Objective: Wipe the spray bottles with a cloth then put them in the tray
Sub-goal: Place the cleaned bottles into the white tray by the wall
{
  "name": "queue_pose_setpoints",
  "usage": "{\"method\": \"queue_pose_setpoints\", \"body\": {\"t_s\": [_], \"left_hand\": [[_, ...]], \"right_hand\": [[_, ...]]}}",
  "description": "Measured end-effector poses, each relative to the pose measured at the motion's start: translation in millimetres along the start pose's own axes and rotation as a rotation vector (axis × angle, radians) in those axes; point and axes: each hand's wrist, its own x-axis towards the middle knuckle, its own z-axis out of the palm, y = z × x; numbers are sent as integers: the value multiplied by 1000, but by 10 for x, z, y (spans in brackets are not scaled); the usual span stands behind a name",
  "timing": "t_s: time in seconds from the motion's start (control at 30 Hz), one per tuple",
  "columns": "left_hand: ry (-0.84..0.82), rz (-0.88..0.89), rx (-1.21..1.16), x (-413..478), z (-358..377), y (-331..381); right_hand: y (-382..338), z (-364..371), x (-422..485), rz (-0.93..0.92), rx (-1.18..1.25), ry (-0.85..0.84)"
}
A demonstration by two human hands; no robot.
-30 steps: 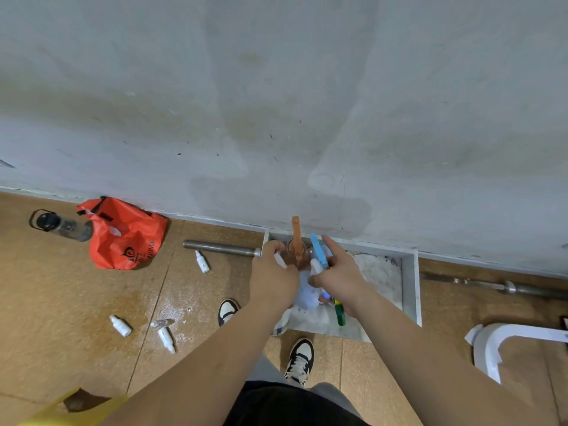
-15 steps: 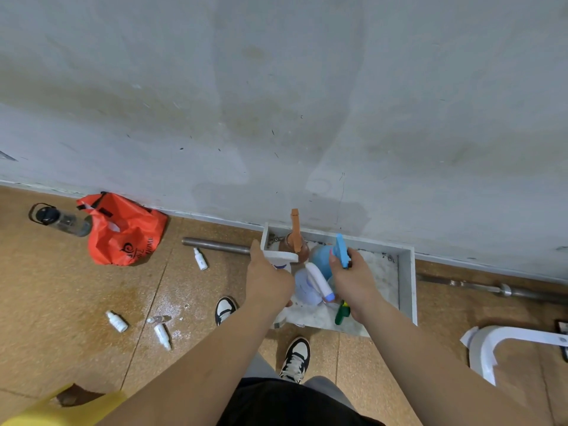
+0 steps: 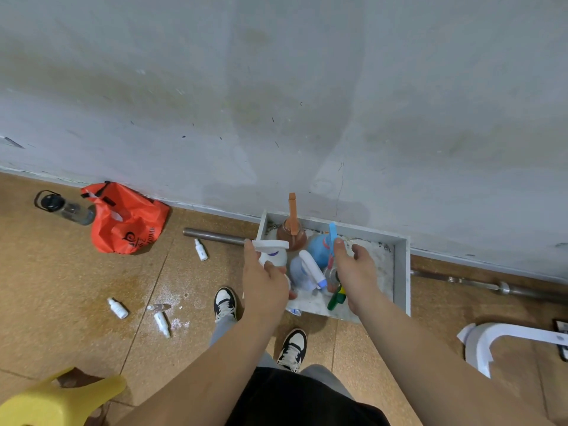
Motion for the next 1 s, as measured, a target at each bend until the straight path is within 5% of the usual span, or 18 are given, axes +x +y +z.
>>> {"method": "queue_pose_setpoints", "body": {"t_s": [0.17,0.33,0.53,0.77,1.0], "left_hand": [[-47,-105,-194,-85,89,44],[-49,-41,-48,-105,-15,3],[-58,-15,-48,-146,-173,-29],[21,4,60,17,-841,-175],[-15,-327,91,280,-2093,-866]], "right_hand": [[2,-9,-99,5,-47,31],[-25,-161,-259,-91,-147,53],[-284,-254,-692,-570,-357,248],[-767,427,-1492,-836,-402,-273],[-499,1679,-1877,-624,-538,-666]]}}
